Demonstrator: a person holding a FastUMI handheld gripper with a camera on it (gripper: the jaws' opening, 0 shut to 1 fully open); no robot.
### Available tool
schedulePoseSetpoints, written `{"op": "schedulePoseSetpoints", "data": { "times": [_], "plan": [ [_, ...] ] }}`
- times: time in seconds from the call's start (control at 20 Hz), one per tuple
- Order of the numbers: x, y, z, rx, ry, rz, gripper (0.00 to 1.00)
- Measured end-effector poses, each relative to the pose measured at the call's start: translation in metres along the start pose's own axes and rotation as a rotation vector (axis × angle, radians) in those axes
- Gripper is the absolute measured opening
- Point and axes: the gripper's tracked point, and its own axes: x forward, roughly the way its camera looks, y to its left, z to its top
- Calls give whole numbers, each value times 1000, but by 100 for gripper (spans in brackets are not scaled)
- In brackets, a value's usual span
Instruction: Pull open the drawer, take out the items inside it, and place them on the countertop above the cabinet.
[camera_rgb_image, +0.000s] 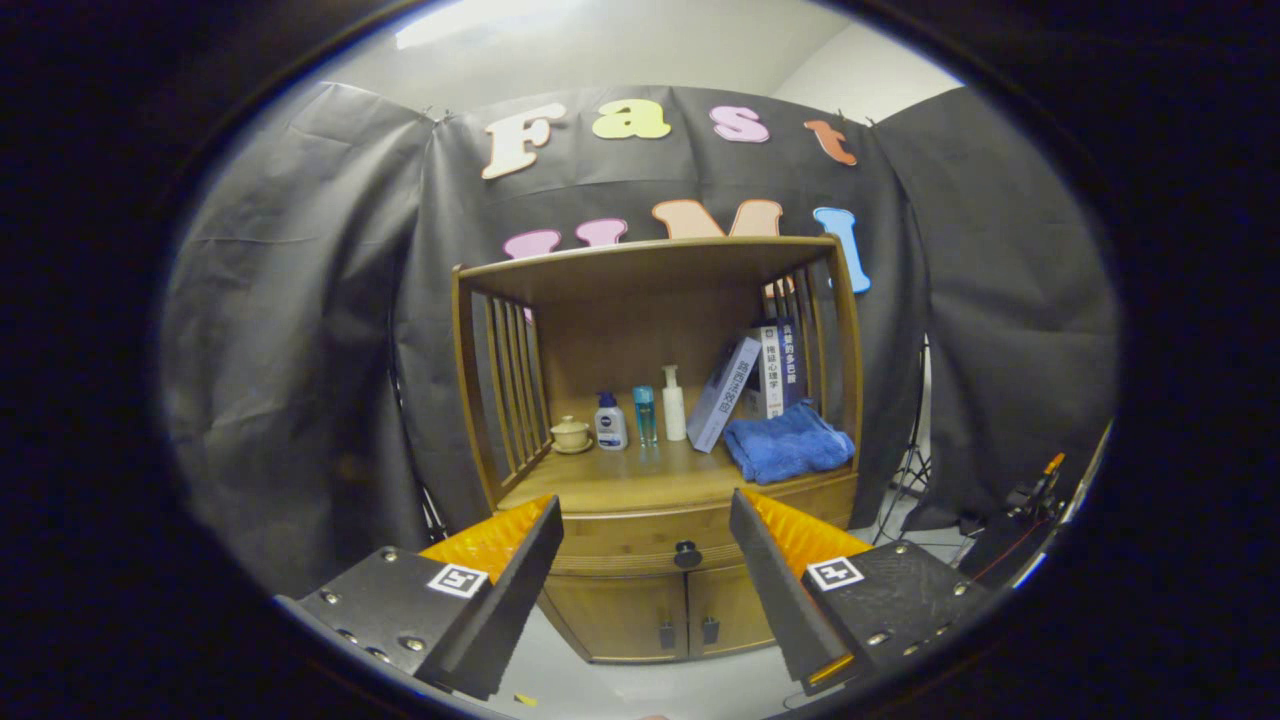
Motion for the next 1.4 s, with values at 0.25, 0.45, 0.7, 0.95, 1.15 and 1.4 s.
{"op": "schedulePoseSetpoints", "data": {
  "times": [0.25,0.45,0.7,0.95,1.15,1.4],
  "plan": [
    [17,-6,-23,-6,12,-7,100],
    [54,-14,-65,-62,20,-15,100],
    [124,-28,-134,-118,58,3,100],
    [189,-41,-192,-46,155,-7,87],
    [231,-52,-217,-25,204,-35,70],
    [242,-54,-221,37,185,-34,42]
  ]
}}
